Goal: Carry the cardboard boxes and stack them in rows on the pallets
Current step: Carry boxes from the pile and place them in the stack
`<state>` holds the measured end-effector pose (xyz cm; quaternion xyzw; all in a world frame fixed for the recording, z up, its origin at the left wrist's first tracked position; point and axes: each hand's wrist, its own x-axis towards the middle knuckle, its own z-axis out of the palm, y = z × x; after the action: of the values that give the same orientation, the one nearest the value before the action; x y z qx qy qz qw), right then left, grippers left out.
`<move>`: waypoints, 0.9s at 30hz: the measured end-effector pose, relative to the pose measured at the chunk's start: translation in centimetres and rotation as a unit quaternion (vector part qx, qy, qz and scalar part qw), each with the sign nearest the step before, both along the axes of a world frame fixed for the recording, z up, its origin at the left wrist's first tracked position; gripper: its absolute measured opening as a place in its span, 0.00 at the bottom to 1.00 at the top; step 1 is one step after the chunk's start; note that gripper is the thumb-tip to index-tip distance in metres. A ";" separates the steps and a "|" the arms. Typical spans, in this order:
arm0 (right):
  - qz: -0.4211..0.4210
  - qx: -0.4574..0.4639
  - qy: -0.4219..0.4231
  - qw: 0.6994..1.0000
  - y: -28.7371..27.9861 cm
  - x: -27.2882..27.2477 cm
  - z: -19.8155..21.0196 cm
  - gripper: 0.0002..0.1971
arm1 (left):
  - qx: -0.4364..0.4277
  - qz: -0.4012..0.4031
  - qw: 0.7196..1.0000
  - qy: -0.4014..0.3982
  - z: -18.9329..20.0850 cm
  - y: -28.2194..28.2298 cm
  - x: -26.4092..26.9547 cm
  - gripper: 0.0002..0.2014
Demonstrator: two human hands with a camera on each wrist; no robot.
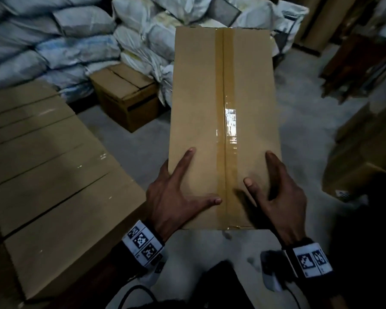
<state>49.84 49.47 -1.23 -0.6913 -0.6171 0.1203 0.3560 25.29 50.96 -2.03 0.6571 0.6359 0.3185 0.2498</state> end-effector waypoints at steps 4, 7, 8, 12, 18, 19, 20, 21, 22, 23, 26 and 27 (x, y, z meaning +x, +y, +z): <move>0.060 0.009 0.003 0.998 12.5 1.9 -1.1 0.46 | 0.005 0.056 0.998 0.016 -0.9 10.0 2.0 0.61; 0.101 0.009 0.004 0.995 22.4 3.3 -1.9 0.46 | -0.005 0.103 0.994 0.034 -1.3 17.9 3.8 0.61; 0.120 0.006 0.004 0.993 26.2 3.9 -1.8 0.46 | -0.013 0.123 0.992 0.037 -1.2 20.7 4.6 0.61; 0.193 -0.001 -0.005 0.981 39.7 5.0 -0.3 0.46 | -0.043 0.188 0.980 0.042 -0.1 30.5 6.5 0.60; 0.319 0.015 -0.005 0.948 57.1 1.6 0.3 0.46 | -0.060 0.305 0.948 0.063 0.4 42.5 5.5 0.60; 0.335 0.014 -0.002 0.942 59.8 0.6 0.3 0.46 | -0.064 0.320 0.943 0.063 0.3 44.5 4.9 0.60; 0.350 0.011 -0.001 0.937 62.4 -0.6 0.1 0.46 | -0.065 0.334 0.938 0.062 0.1 46.5 4.1 0.60; 0.363 0.007 -0.005 0.932 65.2 -2.1 0.0 0.46 | -0.062 0.350 0.933 0.058 -0.2 48.6 3.2 0.60; 0.372 0.009 -0.013 0.928 67.4 -3.4 -0.1 0.46 | -0.060 0.362 0.929 0.053 -0.4 50.2 2.3 0.60; 0.383 0.011 -0.020 0.924 69.9 -5.0 -0.2 0.46 | -0.057 0.376 0.924 0.046 -0.7 52.2 1.2 0.60; 0.420 0.006 -0.018 0.907 77.4 -10.9 -0.4 0.46 | -0.044 0.422 0.905 0.023 -1.7 58.2 -3.1 0.59; 0.434 0.006 -0.017 0.901 79.5 -12.8 -0.4 0.46 | -0.043 0.434 0.900 0.020 -2.0 60.0 -4.5 0.59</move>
<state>37.00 128.93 -1.58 -0.3550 -0.8627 0.2474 0.2618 20.77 110.94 -4.07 0.3110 0.8760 0.3544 0.1018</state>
